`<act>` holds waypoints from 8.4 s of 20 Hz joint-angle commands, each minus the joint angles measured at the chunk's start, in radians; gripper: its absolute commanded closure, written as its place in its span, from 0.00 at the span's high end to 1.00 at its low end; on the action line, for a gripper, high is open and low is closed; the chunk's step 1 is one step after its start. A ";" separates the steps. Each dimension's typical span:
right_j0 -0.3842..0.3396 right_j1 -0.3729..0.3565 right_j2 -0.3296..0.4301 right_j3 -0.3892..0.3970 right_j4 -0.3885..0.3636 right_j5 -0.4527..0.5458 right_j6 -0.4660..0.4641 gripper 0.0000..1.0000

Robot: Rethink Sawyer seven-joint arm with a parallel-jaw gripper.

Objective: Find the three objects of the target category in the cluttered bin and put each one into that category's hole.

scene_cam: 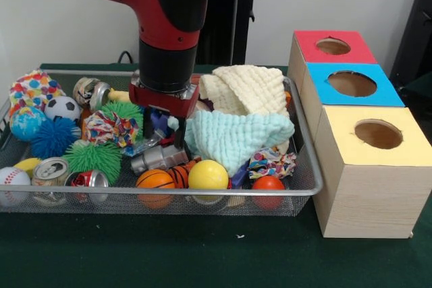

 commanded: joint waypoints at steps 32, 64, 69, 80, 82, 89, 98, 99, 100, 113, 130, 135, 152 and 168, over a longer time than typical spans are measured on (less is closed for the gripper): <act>-0.033 0.063 0.049 -0.003 -0.102 -0.023 0.143 1.00; -0.101 0.062 0.136 0.043 -0.053 -0.243 0.188 1.00; -0.096 0.072 0.123 0.033 -0.053 -0.249 0.180 1.00; -0.074 0.106 0.082 0.000 -0.088 -0.266 0.151 1.00; -0.067 0.115 0.071 -0.010 -0.094 -0.275 0.146 1.00; -0.005 0.163 -0.025 -0.076 -0.129 -0.311 0.117 1.00; 0.034 0.207 -0.086 -0.124 -0.158 -0.347 0.105 1.00; 0.031 0.208 -0.085 -0.123 -0.156 -0.351 0.112 1.00; 0.030 0.206 -0.085 -0.121 -0.154 -0.352 0.116 1.00; 0.007 0.185 -0.053 -0.098 -0.151 -0.369 0.117 0.00; 0.022 0.088 -0.061 -0.086 -0.129 -0.187 0.079 0.00; 0.026 0.039 -0.055 -0.079 -0.115 -0.131 0.082 0.00; 0.013 0.031 -0.037 -0.077 -0.121 -0.142 0.091 0.00; 0.010 -0.010 -0.019 -0.059 -0.091 -0.072 0.097 0.00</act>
